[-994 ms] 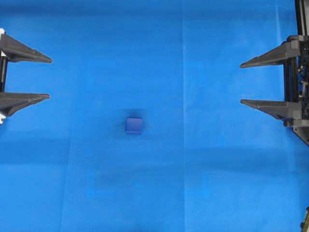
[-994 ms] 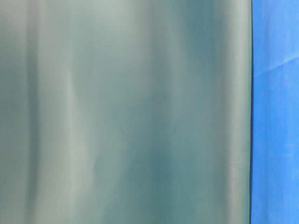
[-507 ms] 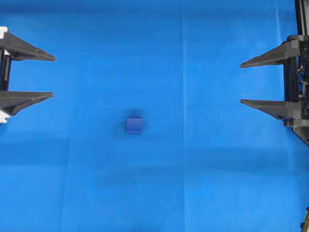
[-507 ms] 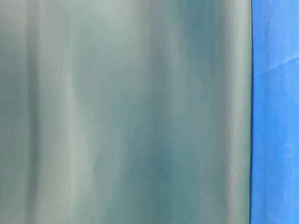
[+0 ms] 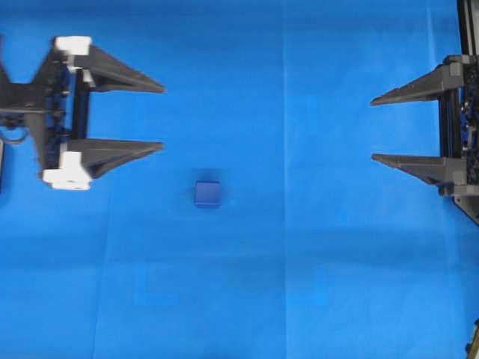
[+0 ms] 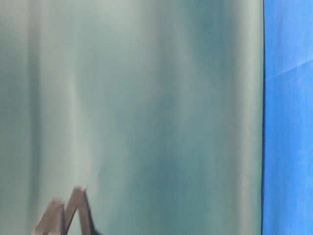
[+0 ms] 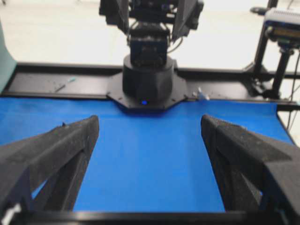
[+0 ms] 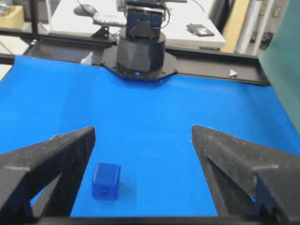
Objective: Handover the blue block to the right arm after grasping it with the left arm, then place it in the designated position.
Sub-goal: 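Move the open left gripper toward the blue cube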
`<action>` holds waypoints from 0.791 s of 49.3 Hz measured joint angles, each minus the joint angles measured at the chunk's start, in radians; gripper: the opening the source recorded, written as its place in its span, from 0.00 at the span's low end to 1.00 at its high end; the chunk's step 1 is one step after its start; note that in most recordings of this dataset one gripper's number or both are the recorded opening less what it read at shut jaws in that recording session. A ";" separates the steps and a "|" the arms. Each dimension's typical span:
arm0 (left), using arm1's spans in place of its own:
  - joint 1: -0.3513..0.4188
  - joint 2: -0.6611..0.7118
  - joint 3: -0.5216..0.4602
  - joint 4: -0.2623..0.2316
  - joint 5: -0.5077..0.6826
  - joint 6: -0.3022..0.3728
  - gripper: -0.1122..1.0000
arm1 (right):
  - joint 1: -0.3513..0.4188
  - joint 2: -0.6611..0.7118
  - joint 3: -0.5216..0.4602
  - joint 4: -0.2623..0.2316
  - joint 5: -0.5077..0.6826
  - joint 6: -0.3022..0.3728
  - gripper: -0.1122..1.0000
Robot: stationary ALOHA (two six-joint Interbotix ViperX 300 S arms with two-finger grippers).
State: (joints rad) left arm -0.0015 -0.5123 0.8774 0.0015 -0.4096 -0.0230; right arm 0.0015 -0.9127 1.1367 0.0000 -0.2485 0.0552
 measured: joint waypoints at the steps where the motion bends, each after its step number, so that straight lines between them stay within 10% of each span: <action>1: 0.000 0.014 -0.008 0.000 0.000 0.000 0.94 | -0.002 0.002 0.000 0.000 0.000 0.000 0.98; 24: -0.002 0.190 -0.104 0.000 0.014 -0.005 0.94 | -0.005 0.003 0.000 0.000 0.002 0.000 0.98; 39: -0.009 0.198 -0.213 0.000 0.337 -0.060 0.94 | -0.005 0.005 0.000 0.000 0.000 0.000 0.98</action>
State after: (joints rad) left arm -0.0107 -0.3145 0.6642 0.0015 -0.0721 -0.0828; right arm -0.0031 -0.9081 1.1367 0.0000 -0.2485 0.0552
